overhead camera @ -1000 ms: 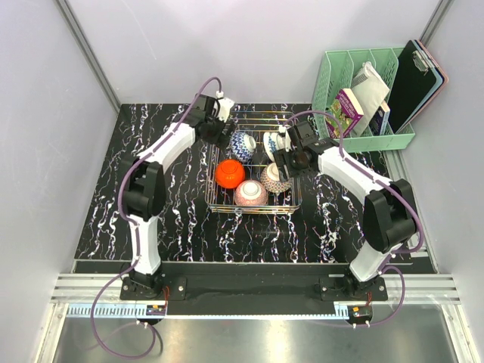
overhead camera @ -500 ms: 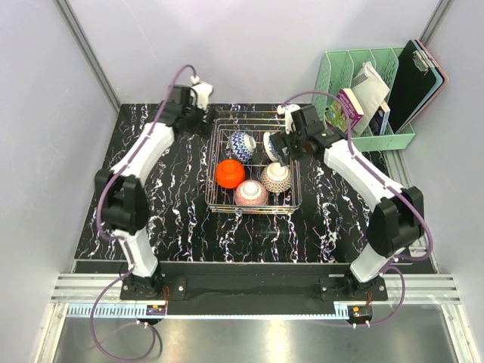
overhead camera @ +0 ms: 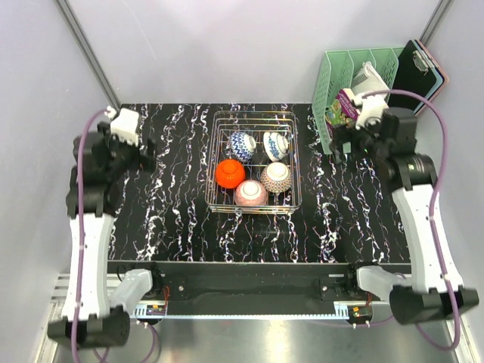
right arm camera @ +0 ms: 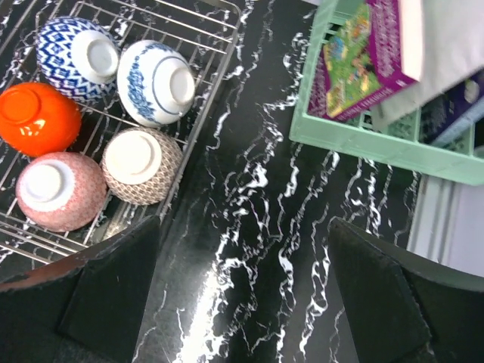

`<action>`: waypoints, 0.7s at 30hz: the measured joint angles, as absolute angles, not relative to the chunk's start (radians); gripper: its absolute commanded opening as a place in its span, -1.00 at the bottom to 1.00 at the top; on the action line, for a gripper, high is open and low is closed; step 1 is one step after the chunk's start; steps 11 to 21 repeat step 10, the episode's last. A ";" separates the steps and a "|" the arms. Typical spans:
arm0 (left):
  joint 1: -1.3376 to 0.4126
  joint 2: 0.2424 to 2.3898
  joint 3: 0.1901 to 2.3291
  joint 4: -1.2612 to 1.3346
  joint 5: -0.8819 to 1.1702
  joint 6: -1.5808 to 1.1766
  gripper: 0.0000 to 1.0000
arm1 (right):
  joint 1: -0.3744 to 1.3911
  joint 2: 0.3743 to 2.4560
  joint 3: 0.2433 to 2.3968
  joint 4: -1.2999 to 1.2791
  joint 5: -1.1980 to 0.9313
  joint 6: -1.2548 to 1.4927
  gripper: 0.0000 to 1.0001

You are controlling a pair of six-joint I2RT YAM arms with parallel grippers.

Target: Load the bowls into the dish rack

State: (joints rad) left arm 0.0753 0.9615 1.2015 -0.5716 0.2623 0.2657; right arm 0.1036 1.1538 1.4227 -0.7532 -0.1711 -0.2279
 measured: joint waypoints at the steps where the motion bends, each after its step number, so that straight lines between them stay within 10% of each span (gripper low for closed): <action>1: 0.076 0.913 1.166 -0.580 0.262 0.273 0.98 | 0.083 1.117 1.396 -0.754 -0.183 -0.232 0.99; 21: 0.089 0.767 1.040 -0.602 0.259 0.284 0.98 | 0.027 1.058 1.276 -0.756 -0.231 -0.221 0.99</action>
